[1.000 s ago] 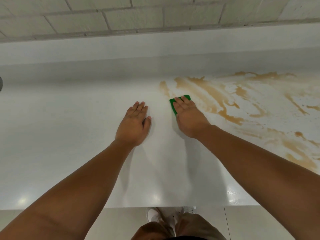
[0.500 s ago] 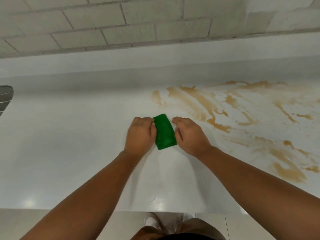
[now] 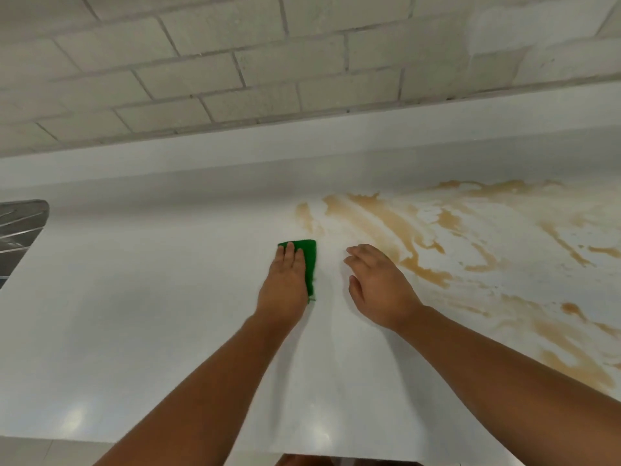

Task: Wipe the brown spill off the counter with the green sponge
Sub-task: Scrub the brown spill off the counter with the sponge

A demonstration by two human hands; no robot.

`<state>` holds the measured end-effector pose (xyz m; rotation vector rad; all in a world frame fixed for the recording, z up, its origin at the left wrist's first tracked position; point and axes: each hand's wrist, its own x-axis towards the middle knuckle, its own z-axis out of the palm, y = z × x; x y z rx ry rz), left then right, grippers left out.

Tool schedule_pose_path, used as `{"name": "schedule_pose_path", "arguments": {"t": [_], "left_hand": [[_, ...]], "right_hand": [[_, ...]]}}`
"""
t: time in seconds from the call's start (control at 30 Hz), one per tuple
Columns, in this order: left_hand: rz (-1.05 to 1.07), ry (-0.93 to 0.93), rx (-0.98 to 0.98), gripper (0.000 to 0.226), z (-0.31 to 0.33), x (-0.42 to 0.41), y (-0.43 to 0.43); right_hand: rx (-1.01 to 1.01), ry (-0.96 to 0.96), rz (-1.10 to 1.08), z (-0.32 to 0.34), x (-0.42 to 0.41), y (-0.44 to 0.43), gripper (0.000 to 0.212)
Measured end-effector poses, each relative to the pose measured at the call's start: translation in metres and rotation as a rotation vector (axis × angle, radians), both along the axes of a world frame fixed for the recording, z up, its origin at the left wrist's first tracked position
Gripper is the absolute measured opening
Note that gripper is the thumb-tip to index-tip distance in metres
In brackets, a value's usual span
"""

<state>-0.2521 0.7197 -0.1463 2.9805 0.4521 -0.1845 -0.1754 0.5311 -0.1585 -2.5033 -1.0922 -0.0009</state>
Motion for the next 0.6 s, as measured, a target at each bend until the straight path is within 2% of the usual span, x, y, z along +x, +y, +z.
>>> {"name": "schedule_pose_path", "arguments": {"t": [0.13,0.23,0.37,0.6], "left_hand": [[0.118,0.091,-0.018,0.063,0.008,0.038,0.043],[0.163,-0.024,-0.120,0.054,0.001,0.067,0.060],[0.031,-0.186,-0.138,0.048,-0.008,0.101,0.082],[-0.296,-0.194,-0.305,0.046,-0.013,0.133,0.090]], "right_hand": [[-0.005,0.033,-0.048,-0.001,-0.002,0.011,0.052],[0.001,0.015,-0.072,0.001,-0.009,0.018,0.048],[-0.031,0.010,-0.132,-0.001,-0.014,0.019,0.045],[-0.037,-0.012,-0.221,-0.005,-0.018,0.018,0.045]]}}
